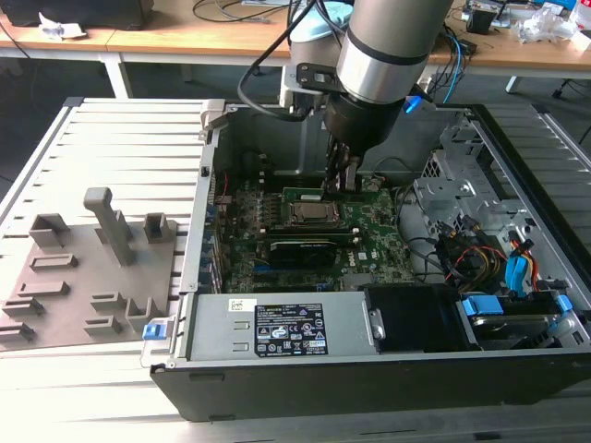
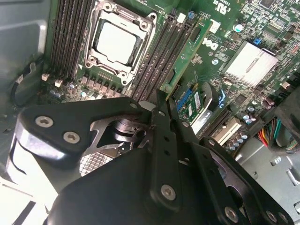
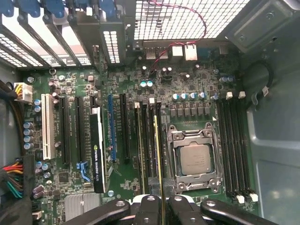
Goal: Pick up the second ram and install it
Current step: 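Insert the second ram into the second slot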
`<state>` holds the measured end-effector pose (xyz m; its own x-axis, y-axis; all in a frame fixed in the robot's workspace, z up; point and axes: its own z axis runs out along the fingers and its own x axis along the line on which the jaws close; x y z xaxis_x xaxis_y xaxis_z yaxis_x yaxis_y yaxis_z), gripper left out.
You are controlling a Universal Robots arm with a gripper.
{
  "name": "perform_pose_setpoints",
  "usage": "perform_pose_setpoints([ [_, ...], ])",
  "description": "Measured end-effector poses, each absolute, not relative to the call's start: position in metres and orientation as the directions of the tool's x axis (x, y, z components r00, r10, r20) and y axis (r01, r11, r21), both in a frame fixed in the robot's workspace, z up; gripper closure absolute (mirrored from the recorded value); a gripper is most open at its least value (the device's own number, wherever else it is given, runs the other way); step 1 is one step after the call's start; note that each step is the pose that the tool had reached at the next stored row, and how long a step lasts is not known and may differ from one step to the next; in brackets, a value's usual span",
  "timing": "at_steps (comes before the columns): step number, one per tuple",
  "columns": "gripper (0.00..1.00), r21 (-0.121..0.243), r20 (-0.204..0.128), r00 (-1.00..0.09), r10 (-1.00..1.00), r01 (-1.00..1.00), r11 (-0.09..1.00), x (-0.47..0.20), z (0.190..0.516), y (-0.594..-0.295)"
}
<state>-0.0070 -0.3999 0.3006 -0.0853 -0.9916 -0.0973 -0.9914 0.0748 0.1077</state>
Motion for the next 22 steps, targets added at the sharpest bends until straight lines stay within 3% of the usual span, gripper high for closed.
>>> perform_pose_setpoints([
  [22, 0.86, 0.108, -0.097, -0.085, -0.992, -0.991, 0.075, -0.009, 0.274, -0.398],
])
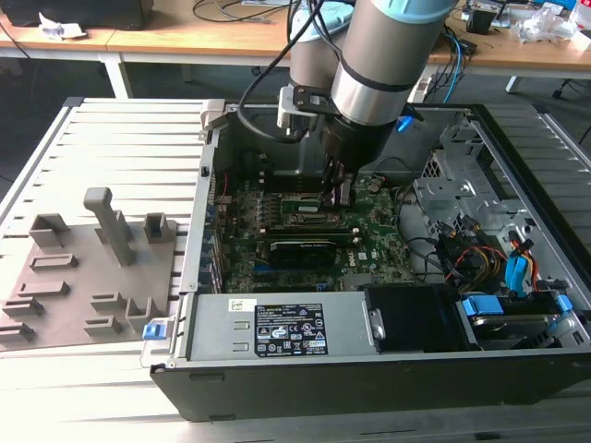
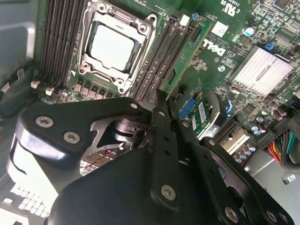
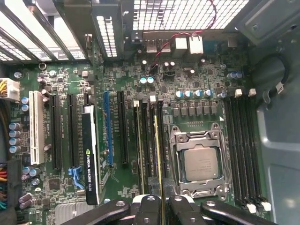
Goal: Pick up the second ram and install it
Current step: 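Insert the second ram into the second slot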
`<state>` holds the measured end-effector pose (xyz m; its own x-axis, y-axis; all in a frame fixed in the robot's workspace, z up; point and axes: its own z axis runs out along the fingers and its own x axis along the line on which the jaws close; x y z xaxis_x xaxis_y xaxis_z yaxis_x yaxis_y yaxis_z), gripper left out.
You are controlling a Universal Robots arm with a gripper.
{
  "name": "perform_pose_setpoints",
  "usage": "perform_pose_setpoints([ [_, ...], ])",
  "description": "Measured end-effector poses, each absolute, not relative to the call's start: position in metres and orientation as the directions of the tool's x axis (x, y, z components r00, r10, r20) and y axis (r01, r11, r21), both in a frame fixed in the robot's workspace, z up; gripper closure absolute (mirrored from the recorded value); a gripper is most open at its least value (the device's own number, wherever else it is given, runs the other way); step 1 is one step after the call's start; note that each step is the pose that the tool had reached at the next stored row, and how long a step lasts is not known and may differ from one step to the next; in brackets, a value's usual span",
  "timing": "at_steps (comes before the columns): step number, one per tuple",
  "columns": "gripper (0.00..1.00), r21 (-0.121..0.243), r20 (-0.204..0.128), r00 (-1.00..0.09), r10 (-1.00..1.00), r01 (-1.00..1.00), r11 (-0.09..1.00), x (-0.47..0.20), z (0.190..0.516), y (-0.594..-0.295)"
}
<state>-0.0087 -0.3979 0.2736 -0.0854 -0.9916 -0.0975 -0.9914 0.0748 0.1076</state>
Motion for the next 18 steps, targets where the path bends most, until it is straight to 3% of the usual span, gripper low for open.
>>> perform_pose_setpoints([
  [18, 0.86, 0.108, -0.103, -0.085, -0.991, -0.991, 0.074, -0.024, 0.240, -0.395],
])
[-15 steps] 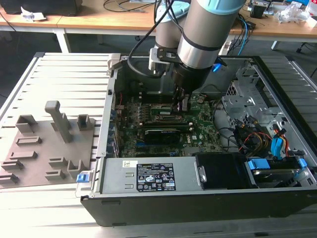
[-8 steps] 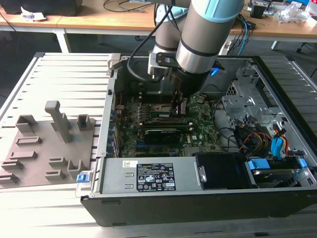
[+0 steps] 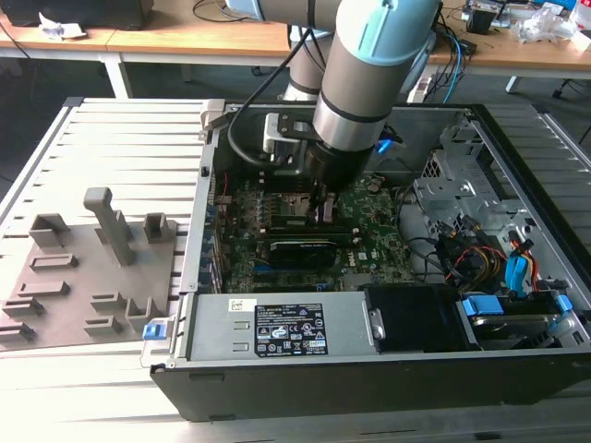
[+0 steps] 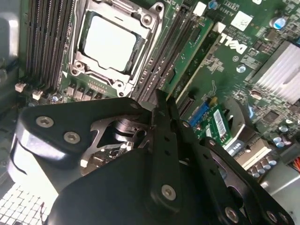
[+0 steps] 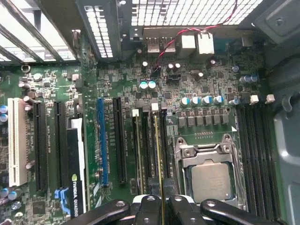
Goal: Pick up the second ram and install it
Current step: 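Insert the second ram into the second slot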
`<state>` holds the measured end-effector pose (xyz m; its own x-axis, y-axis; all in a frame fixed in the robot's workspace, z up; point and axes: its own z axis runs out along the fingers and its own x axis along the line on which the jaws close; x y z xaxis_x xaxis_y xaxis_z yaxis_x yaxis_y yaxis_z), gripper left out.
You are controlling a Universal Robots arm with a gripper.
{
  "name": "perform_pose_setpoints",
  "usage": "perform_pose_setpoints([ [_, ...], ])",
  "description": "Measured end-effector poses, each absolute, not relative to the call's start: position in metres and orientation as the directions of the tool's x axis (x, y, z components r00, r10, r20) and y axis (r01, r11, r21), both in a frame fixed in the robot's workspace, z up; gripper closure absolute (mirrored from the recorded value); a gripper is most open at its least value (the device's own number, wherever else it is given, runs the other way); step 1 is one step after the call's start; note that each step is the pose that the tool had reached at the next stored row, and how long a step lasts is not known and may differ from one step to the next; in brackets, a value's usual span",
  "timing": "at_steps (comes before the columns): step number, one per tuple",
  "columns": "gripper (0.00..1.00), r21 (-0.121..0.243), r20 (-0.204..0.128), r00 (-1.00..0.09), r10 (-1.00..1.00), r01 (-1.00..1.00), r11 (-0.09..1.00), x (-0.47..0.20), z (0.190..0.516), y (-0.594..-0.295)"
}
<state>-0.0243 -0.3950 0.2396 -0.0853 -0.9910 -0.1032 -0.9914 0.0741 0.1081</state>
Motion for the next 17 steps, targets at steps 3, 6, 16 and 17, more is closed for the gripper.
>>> perform_pose_setpoints([
  [3, 0.86, 0.108, -0.109, -0.085, -0.990, -0.991, 0.073, -0.026, 0.237, -0.395],
  [6, 0.86, 0.108, -0.109, -0.085, -0.990, -0.991, 0.073, -0.026, 0.234, -0.395],
  [16, 0.86, 0.108, -0.110, -0.070, -0.991, -0.992, 0.058, -0.027, 0.228, -0.394],
  [17, 0.86, 0.108, -0.109, -0.067, -0.992, -0.993, 0.055, -0.027, 0.228, -0.394],
])
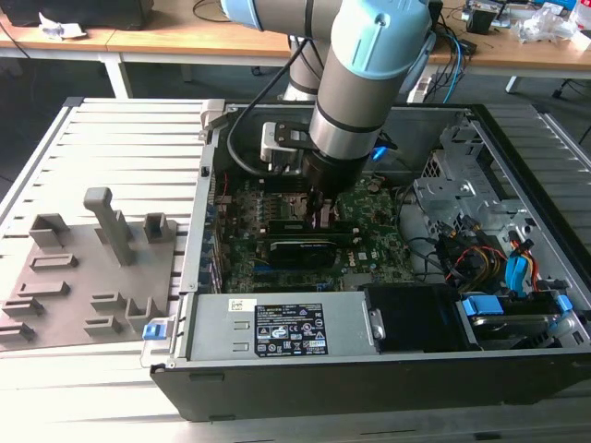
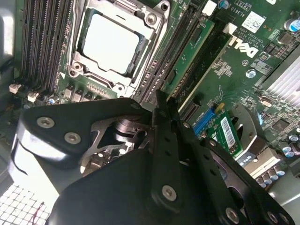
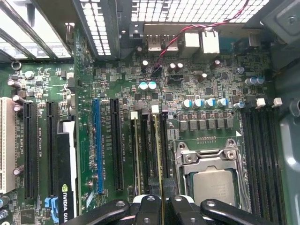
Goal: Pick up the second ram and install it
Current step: 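Insert the second ram into the second slot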
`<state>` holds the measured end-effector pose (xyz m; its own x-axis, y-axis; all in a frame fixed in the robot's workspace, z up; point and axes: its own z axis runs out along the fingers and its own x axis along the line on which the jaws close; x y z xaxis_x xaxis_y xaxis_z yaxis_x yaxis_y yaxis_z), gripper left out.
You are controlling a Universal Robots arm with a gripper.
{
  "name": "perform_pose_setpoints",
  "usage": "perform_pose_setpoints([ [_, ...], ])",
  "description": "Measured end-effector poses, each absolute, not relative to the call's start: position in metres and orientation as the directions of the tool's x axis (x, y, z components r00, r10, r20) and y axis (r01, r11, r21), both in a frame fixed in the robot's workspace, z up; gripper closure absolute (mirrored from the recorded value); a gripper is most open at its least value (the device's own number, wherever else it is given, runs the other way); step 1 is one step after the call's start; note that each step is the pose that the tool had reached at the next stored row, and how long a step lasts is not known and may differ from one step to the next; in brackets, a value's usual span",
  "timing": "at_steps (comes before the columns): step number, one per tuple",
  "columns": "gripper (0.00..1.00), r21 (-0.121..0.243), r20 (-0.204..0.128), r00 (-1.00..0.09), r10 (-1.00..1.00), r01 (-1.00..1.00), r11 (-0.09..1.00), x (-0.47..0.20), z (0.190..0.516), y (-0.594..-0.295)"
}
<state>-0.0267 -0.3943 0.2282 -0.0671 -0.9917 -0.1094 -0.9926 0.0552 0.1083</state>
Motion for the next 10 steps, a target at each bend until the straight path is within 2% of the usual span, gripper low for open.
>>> perform_pose_setpoints([
  [10, 0.86, 0.108, -0.110, -0.067, -0.992, -0.993, 0.055, -0.0267, 0.2254, -0.3938],
])
